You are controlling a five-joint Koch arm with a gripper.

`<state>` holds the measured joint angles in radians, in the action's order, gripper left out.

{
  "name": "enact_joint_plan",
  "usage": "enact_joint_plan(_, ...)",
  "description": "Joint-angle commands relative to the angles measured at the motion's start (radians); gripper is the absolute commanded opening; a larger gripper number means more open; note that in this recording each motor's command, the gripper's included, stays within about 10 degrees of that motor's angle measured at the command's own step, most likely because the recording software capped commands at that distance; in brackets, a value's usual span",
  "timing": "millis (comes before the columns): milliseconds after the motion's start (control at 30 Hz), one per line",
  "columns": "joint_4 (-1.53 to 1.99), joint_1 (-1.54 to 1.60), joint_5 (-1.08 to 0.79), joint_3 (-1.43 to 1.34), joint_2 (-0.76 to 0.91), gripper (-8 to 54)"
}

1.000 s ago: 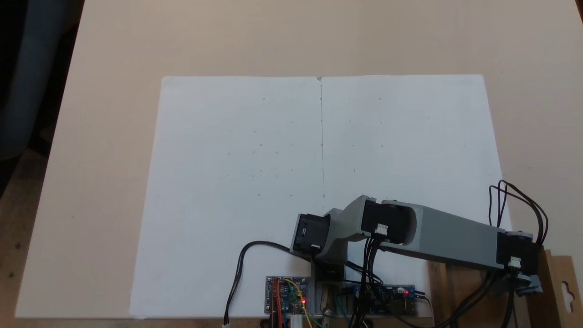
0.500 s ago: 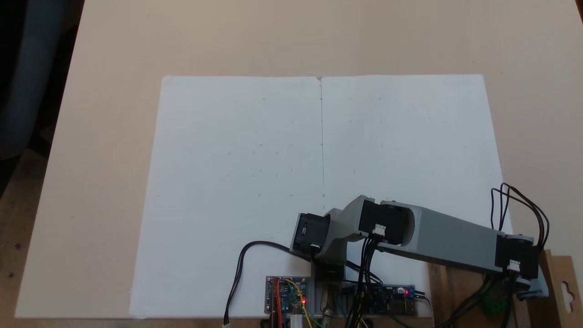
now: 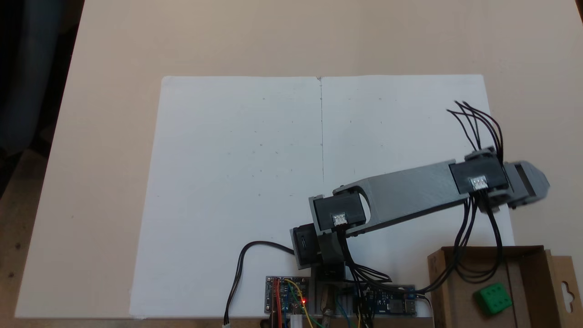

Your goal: Grasp a green dice and put it in the bin.

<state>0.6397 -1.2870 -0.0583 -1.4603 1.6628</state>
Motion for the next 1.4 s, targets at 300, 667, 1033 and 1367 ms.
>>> enact_joint_plan(300,-0.043,0.578,0.075,0.049,0.087,43.6)
enact_joint_plan(667,-0.445,0.971,0.072,-0.385,0.219,43.4)
enact_joint_plan(1033,-0.839,1.169,0.06,-0.985,0.42,43.1)
enact_joint_plan(1367,-1.173,1.308,0.034,-1.422,0.615,43.1)
